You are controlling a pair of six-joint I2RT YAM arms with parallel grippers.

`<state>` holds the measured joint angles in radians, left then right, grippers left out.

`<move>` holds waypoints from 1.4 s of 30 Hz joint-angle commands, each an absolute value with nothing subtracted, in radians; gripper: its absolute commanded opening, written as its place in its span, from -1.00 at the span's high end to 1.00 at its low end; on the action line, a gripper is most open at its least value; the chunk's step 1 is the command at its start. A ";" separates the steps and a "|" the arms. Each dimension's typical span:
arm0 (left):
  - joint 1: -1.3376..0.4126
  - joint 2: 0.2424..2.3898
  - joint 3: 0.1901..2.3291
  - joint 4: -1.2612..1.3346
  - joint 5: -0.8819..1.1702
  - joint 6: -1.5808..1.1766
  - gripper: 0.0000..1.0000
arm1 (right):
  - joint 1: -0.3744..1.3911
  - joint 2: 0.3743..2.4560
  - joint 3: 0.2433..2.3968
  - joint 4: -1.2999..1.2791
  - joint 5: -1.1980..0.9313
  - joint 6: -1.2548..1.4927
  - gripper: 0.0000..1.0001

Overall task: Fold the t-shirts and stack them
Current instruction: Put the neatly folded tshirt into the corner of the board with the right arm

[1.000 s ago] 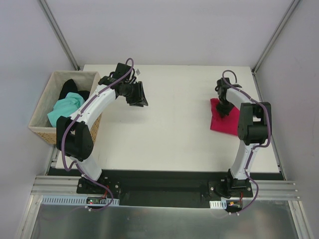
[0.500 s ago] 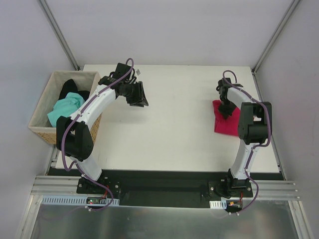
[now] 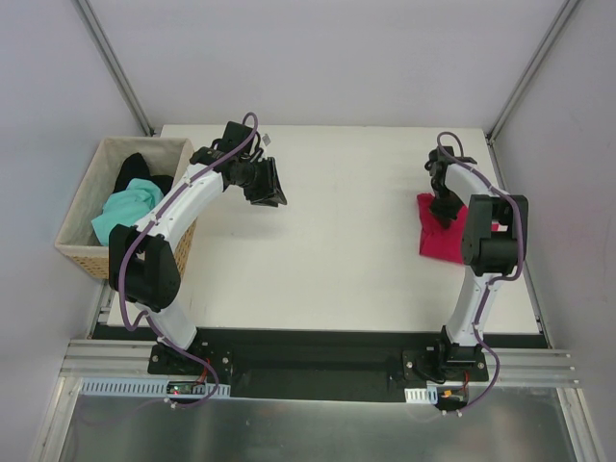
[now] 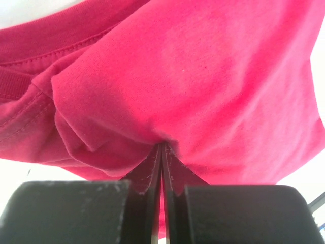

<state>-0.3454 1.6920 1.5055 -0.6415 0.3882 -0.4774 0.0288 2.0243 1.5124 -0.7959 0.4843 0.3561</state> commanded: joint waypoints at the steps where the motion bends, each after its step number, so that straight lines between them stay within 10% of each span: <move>1: -0.345 1.664 1.519 -0.658 0.388 -0.492 0.40 | 0.003 2.019 1.543 -0.842 0.534 0.328 0.93; 42: -0.353 1.618 1.448 -0.612 0.382 -0.499 0.40 | -0.002 2.019 1.755 -0.926 0.537 0.230 0.72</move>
<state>-0.3470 1.6821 1.4727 -0.6300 0.3870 -0.4850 -0.0345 2.0823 1.7000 -0.8700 0.5121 0.2451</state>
